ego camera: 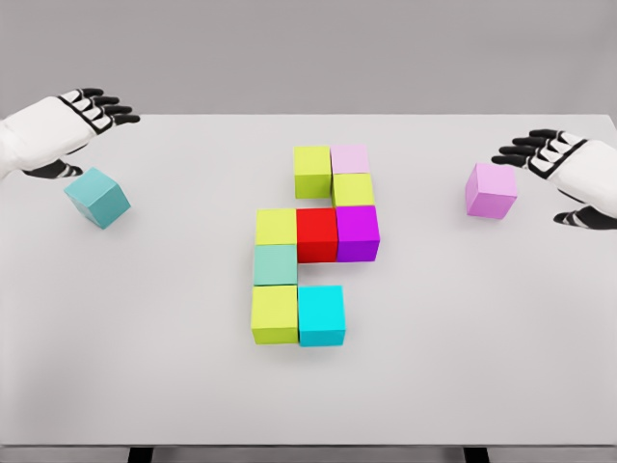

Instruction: Assemble the squares on the desktop into the number 2

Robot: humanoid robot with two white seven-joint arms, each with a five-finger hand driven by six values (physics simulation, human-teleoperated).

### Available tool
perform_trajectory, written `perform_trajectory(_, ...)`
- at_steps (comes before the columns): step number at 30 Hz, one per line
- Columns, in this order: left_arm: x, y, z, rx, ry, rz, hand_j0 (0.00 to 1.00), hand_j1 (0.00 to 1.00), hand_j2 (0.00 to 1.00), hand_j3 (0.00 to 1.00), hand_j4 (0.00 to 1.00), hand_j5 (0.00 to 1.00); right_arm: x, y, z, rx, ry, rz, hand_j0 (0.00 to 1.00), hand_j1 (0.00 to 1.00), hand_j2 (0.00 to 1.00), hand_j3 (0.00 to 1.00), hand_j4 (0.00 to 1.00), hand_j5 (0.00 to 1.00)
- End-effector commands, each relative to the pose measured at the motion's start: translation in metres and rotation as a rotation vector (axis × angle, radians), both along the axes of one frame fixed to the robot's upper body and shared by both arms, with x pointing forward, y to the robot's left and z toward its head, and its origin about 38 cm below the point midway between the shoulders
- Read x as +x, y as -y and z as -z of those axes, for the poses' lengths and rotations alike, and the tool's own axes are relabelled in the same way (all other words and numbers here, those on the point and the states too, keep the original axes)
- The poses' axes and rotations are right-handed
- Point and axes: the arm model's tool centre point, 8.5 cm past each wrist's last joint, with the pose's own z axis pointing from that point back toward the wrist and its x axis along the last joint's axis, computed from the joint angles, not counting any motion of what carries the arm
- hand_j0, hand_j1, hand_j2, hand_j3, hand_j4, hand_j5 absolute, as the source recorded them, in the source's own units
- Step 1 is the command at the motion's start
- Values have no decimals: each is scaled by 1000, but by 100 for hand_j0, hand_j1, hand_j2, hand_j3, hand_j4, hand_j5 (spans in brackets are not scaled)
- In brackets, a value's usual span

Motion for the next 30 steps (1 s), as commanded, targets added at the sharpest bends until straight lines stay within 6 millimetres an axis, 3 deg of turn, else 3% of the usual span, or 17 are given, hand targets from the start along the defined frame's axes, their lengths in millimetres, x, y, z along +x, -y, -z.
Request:
perform_trajectory(1,0,-1,0,-2,0,-1,100,100,100,100,100,100,0,1,1,-14,-11,4,100,100,100,100,100,100)
perform_trajectory(5,0,-7,-7,43,14,-9,100,100,100,100,100,100,2,-3,0,-5,5,-2,100,100,100,100,100,100)
perform_trajectory(7,1,-10,-14,49,28,-13,100,100,100,100,100,100,5,-3,-10,12,33,-4,100,100,100,100,100,100)
perform_trajectory(10,0,-11,-10,65,15,-11,100,100,100,100,100,100,21,-20,-27,-51,51,-60,100,100,100,100,100,100)
perform_trajectory(12,2,-3,-4,117,-4,17,100,100,100,100,100,100,41,-20,-29,-123,5,-69,100,100,100,100,100,100)
perform_trajectory(13,3,1,-1,147,-18,35,100,100,100,100,100,100,56,-10,-26,-149,-41,-26,100,100,100,100,100,100)
perform_trajectory(16,5,5,5,216,-67,56,100,100,100,100,100,100,80,-4,-8,-169,-158,27,100,100,100,100,100,100)
perform_trajectory(19,2,-4,2,253,-77,49,100,100,100,100,100,100,117,-8,6,-210,-247,54,100,100,100,100,100,100)
perform_trajectory(22,5,3,1,306,-91,81,100,100,100,100,100,100,151,-8,16,-215,-317,113,100,100,100,100,100,100)
perform_trajectory(30,9,-1,-4,288,-99,68,100,100,100,100,100,100,164,-21,34,-294,-377,110,100,100,100,100,100,100)
